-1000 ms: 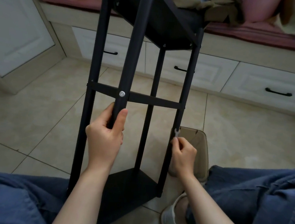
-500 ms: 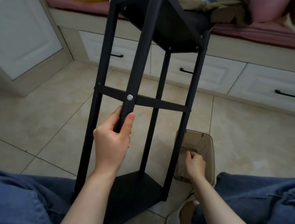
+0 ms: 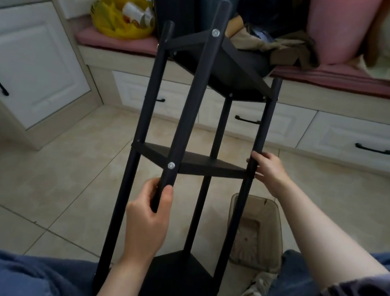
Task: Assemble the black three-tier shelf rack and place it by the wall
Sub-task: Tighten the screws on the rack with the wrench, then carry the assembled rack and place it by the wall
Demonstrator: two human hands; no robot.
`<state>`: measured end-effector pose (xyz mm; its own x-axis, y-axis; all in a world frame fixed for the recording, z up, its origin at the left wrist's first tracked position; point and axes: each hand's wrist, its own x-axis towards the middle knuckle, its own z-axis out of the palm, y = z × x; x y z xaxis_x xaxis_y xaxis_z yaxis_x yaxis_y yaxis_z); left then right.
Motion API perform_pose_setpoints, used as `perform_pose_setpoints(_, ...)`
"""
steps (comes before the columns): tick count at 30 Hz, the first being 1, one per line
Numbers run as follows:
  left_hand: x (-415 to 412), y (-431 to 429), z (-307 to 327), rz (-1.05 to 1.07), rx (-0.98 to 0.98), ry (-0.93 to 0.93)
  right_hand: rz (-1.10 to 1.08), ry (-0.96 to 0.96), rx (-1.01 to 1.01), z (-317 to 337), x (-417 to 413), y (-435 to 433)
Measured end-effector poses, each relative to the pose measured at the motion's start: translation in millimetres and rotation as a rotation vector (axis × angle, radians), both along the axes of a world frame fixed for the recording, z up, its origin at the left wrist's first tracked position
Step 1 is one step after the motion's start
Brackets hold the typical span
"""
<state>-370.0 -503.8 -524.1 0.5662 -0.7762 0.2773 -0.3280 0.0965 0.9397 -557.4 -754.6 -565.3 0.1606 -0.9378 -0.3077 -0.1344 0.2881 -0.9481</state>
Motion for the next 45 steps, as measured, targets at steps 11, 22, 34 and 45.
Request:
perform_pose_setpoints(11,25,-11,29,0.362,0.176,-0.49,-0.137,-0.416,-0.033,0,1,6)
perform_pose_setpoints(22,27,-76,99,-0.148,0.071,-0.051,-0.142,-0.454,-0.098,18,5,19)
perform_pose_setpoints(34,88,-84,178,0.207,-0.202,-0.167,-0.041,-0.507,-0.266,175,40,0)
perform_pose_setpoints(45,97,-172,232,0.096,-0.261,0.044,-0.09,-0.471,-0.477,250,35,-65)
